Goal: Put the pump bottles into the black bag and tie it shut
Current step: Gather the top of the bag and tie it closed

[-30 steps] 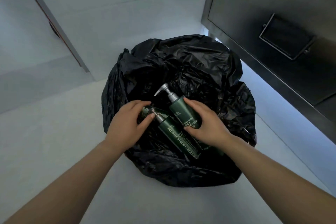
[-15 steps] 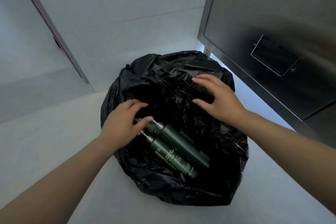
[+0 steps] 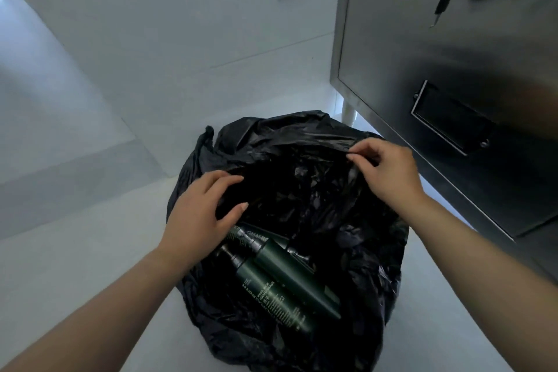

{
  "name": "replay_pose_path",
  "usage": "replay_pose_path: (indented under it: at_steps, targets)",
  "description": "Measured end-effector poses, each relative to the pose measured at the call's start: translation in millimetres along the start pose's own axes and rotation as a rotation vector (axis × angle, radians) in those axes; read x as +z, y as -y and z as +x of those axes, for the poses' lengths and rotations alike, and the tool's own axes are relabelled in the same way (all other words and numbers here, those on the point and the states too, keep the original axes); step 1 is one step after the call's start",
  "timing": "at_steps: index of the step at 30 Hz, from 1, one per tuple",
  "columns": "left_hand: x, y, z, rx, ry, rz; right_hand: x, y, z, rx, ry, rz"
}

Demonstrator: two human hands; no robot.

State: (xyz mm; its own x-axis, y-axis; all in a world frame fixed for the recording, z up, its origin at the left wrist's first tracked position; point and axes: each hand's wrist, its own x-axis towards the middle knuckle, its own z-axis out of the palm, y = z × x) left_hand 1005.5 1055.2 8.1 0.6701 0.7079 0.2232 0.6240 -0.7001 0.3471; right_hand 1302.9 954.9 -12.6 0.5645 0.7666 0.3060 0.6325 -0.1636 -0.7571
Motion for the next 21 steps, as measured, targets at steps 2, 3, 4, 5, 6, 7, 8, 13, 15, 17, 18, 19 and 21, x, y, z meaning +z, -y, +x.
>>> replay_pose_path:
  at_steps: [2, 3, 4, 5, 6, 7, 8, 13, 15, 17, 18, 19, 21]
  targets:
    - [-7.3, -6.5, 2.4, -0.030, -0.022, 0.013, -1.7, -3.5, 8.3, 0.033, 0.005, 0.089]
    - [-11.3, -9.3, 3.7, -0.044, -0.039, 0.023, 0.7, -4.9, 8.8, 0.043, 0.028, 0.112]
    - [-15.1, -11.8, 5.1, -0.048, -0.058, 0.037, 4.6, -6.1, 6.6, 0.049, 0.058, 0.123]
    - [-18.0, -13.2, 7.7, -0.038, -0.075, 0.048, 9.1, -6.8, 3.2, 0.054, 0.092, 0.124]
    - [-19.6, -13.2, 10.7, -0.018, -0.087, 0.055, 13.9, -7.2, -0.9, 0.053, 0.126, 0.117]
    - [-20.1, -11.5, 14.1, 0.006, -0.092, 0.059, 19.0, -6.8, -4.5, 0.050, 0.150, 0.108]
    - [-19.0, -8.3, 17.9, 0.032, -0.085, 0.064, 23.2, -5.9, -7.3, 0.052, 0.158, 0.102]
    - [3.6, 15.2, 33.7, -0.006, 0.070, 0.113, 17.4, 4.1, -12.1, 0.067, 0.105, 0.059]
    - [12.5, 23.6, 33.9, 0.019, 0.045, 0.077, 3.0, 11.7, -16.5, 0.090, 0.034, 0.015]
    - [16.6, 27.5, 38.1, 0.093, 0.040, -0.004, -11.7, 22.9, -24.3, 0.140, -0.032, -0.041]
    - [16.7, 27.0, 41.9, 0.137, 0.054, -0.055, -17.5, 29.6, -28.5, 0.165, -0.050, -0.081]
    - [15.9, 26.1, 46.9, 0.182, 0.066, -0.126, -22.0, 37.8, -33.6, 0.195, -0.071, -0.118]
    - [12.5, 21.8, 56.1, 0.260, 0.077, -0.324, -28.3, 57.2, -49.9, 0.250, -0.127, -0.177]
